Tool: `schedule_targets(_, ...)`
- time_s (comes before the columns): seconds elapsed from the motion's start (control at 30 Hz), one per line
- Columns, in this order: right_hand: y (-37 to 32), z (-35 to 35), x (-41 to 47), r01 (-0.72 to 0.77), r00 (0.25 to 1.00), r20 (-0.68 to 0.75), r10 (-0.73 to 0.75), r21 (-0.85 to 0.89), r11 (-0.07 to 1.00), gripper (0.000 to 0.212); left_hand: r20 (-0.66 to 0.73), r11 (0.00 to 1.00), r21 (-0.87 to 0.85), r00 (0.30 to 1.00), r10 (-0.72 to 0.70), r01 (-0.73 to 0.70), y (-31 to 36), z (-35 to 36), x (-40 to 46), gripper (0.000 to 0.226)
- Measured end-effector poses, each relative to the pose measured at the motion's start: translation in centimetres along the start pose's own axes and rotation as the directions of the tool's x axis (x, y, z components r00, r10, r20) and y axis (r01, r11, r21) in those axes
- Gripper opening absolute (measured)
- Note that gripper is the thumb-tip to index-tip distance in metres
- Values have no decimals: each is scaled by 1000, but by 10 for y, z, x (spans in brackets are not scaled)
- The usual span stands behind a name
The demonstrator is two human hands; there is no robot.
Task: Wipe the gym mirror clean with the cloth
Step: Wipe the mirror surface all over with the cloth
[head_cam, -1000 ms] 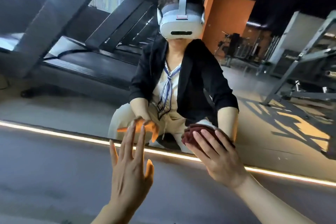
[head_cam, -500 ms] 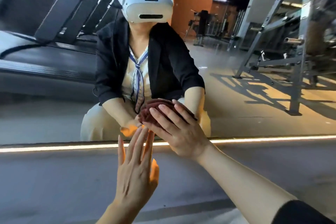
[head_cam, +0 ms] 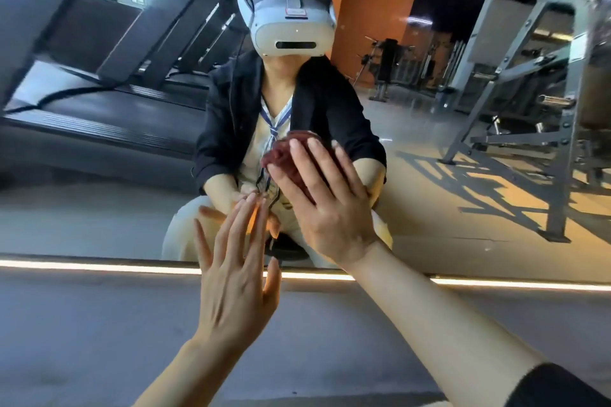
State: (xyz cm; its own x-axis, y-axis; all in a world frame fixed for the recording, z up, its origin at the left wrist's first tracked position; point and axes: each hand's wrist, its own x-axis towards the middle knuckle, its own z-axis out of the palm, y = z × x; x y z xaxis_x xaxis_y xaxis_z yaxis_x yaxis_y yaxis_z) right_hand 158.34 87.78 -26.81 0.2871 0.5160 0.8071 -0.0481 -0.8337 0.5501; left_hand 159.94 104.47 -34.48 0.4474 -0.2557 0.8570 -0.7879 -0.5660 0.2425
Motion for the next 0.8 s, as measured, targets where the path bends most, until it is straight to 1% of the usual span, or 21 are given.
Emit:
schedule_targets(0.07,-13,5,53,52,999,-18,-51,52,997,45,-44,999,-5,998,-51,51,-2,-10,19,74)
schedule_targets(0.13,-15,5,82,95,995,-9,-95,76,993,44,-81,998,5,994,-69,70,-1,-19,35,70)
schedule_targets(0.17,-10,3,85,102,995,1,-102,74,992,44,-95,998,13,994,-55,56,0,-22,42,70)
schedule_targets(0.23,13,-8,72,71,997,14,-72,47,996,44,-92,999,31,996,13,-10,6,-24,52,73)
schedule_targets(0.3,44,-21,38,-1,1000,18,2,-20,1000,46,-46,995,55,996,81,-78,16,-25,59,75)
schedule_targets(0.37,81,-36,-7,-91,995,33,96,-127,988,53,9,986,75,989,149,-150,28,-21,65,76)
schedule_targets(0.43,114,-52,-54,-182,976,79,202,-212,960,63,48,970,66,972,231,-234,40,-14,69,75)
schedule_targets(0.47,125,-60,-72,-228,962,95,255,-234,945,61,53,959,57,960,276,-279,48,-9,74,75)
schedule_targets(0.53,131,-67,-85,-343,924,93,371,-228,911,48,68,928,80,931,359,-364,67,3,84,75)
schedule_targets(0.57,127,-65,-80,-412,901,62,430,-194,890,44,70,918,93,922,381,-387,77,8,89,76)
schedule_targets(0.6,120,-62,-67,-464,882,21,472,-140,874,44,58,916,94,921,385,-389,87,13,94,76)
schedule_targets(0.63,114,-57,-50,-486,873,-5,487,-86,870,44,38,923,86,927,374,-376,97,17,98,76)
schedule_targets(0.67,110,-54,-34,-461,888,-12,461,-39,887,45,19,930,77,934,358,-358,107,21,102,76)
schedule_targets(0.7,111,-53,-22,-394,919,-9,394,-7,919,45,5,936,67,938,346,-345,115,24,105,76)
schedule_targets(0.73,117,-54,-18,-297,955,-3,297,2,955,44,-7,939,58,941,340,-339,123,28,107,76)
schedule_targets(0.77,130,-57,-21,-202,979,8,203,-19,979,44,-11,938,54,939,344,-343,130,30,108,75)
schedule_targets(0.8,146,-62,-30,-147,989,15,148,-55,988,45,-5,929,65,931,364,-363,136,34,109,74)
